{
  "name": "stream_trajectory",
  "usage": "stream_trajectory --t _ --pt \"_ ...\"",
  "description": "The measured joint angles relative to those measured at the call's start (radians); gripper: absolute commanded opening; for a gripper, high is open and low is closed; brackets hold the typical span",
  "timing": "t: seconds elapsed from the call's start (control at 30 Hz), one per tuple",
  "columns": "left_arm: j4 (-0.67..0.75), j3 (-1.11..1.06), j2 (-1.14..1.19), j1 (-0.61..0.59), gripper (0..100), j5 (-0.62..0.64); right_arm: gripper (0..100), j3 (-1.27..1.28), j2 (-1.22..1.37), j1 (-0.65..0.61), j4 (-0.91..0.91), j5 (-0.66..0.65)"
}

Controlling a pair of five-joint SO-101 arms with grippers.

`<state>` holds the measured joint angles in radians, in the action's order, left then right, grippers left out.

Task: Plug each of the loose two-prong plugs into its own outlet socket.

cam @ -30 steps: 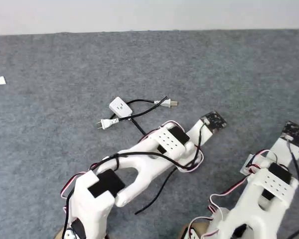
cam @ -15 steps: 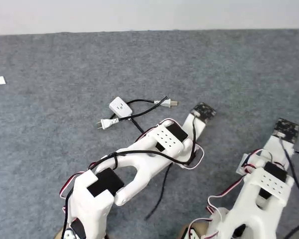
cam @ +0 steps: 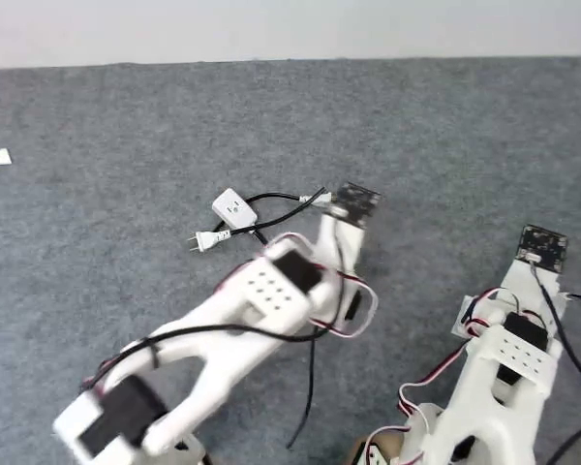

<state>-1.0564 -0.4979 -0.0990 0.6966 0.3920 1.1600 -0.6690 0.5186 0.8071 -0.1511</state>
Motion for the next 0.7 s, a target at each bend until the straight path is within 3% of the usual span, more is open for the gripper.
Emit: stream_trajectory --t 0.3,0.5,0.7 --pt "0.075 -0.284 -0.133 -0.336 2 -0.051 2.2 0.0 0.0 -0.002 0.0 0.0" --pt "0.078 -0.397 -0.133 -0.411 2 -0.091 2.1 0.0 0.0 -0.017 0.0 -0.003" --pt "0.078 -0.436 -0.137 -0.437 24 -0.1 2.3 0.0 0.0 -0.017 0.0 -0.003"
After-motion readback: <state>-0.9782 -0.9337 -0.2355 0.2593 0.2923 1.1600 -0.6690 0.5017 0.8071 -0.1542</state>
